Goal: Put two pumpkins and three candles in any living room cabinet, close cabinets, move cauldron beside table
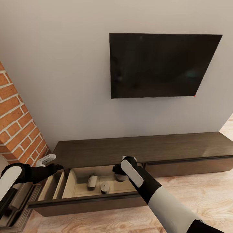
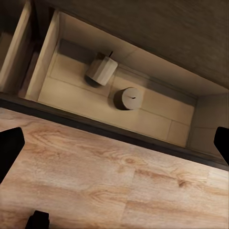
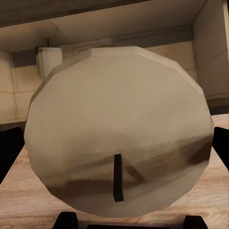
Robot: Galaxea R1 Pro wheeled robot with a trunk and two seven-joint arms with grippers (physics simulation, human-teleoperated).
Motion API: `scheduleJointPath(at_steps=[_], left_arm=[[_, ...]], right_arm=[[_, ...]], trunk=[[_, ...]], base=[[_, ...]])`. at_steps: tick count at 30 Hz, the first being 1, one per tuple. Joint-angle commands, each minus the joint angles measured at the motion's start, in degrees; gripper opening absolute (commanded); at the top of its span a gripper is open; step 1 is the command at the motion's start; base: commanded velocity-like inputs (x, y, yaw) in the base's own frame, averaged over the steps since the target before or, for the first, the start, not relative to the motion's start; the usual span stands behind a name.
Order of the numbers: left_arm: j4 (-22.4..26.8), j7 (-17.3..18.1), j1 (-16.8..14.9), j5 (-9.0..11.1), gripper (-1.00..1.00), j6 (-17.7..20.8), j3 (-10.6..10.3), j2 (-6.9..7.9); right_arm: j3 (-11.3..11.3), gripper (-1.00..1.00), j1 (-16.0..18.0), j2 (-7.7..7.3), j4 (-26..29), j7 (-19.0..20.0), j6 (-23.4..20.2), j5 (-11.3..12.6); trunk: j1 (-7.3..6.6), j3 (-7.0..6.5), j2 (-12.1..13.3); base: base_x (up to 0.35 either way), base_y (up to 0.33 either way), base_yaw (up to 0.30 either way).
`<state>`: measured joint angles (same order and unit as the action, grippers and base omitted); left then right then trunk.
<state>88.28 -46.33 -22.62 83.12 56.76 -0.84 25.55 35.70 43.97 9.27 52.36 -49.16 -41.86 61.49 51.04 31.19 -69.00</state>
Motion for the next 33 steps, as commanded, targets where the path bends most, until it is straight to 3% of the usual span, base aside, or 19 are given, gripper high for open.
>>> scheduleJointPath(at_steps=[1,16,33], left_arm=[[0.0,-0.6,-0.1,0.5,1.00,0.0,-0.1,0.02],[0.0,-0.7,-0.1,0.7,1.00,0.0,0.1,0.29],[0.0,-0.7,-0.1,0.6,1.00,-0.1,0.0,0.11]], right_arm=[[0.1,-1.00,0.1,-0.02,0.0,-0.5,-0.1,0.5],[0.4,-1.00,0.1,-0.04,0.0,-0.5,-0.2,0.5],[0.5,-1.00,0.1,0.04,0.1,-0.5,-1.3,0.5]], trunk=[[0.00,0.06,0.0],[0.00,0.06,0.0],[0.00,0.06,0.0]], base=[[0.044,0.000,0.003],[0.052,0.014,0.004],[-0.001,0.002,0.105]])
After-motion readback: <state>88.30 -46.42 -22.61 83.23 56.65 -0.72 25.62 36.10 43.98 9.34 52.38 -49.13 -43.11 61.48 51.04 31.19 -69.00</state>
